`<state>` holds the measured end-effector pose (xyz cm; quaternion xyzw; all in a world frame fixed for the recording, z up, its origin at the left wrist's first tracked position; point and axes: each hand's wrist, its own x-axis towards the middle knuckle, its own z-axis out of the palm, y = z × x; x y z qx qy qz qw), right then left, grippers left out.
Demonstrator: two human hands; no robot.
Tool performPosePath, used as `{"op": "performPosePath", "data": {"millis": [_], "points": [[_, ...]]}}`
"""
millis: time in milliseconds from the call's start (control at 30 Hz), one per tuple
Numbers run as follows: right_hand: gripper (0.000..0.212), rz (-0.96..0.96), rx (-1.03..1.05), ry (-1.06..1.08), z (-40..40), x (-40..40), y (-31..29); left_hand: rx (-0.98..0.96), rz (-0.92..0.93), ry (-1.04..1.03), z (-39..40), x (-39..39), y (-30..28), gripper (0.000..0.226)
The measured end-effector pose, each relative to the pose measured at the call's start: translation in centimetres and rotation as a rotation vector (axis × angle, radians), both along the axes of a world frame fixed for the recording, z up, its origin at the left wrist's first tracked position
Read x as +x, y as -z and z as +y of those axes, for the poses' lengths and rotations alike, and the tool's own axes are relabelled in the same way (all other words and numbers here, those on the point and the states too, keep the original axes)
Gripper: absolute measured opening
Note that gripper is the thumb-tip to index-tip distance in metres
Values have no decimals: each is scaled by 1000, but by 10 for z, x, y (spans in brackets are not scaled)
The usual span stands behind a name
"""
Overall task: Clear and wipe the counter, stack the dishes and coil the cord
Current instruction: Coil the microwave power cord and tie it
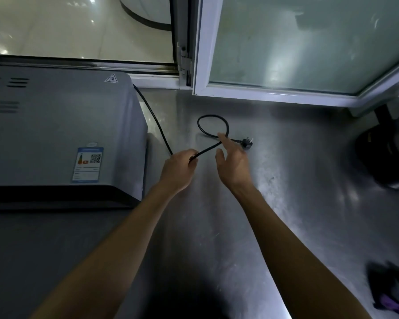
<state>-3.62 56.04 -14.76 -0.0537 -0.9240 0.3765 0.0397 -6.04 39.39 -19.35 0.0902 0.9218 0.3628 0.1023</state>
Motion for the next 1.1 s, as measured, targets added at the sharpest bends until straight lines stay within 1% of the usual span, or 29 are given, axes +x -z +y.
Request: {"op": "performPosePath", "data": {"millis": [133, 267, 400, 467, 600, 733, 833, 933, 1000, 1100], "points": [[46, 28, -11, -20, 9, 9, -10, 50, 94, -5, -1, 12, -16, 25], [50, 27, -20, -36, 20, 22, -23, 152, 180, -21, 1, 24, -35, 17], [64, 39, -70, -53, 29, 36, -37, 202, 162, -23, 2, 37, -62, 16], [69, 66, -92, -50, 31, 40, -44, 209, 172, -24, 0, 40, -77, 18], [70, 111, -76, -65, 29, 42, -55, 186, 255, -23, -5, 43, -108, 21], [65, 187, 57, -50, 22, 35, -67, 149, 340, -18, -11, 47, -137, 27], [56, 363, 171, -65, 20, 30, -76, 106, 346, 14, -20, 47, -151, 42], [40, 548, 290, -94, 17, 25, -86, 91, 368, 58, -26, 48, -162, 40], [32, 614, 316, -123, 13, 24, -94, 111, 393, 48, -28, 48, -171, 40], [29, 625, 299, -161, 6, 23, -105, 134, 436, 27, -29, 47, -181, 40]]}}
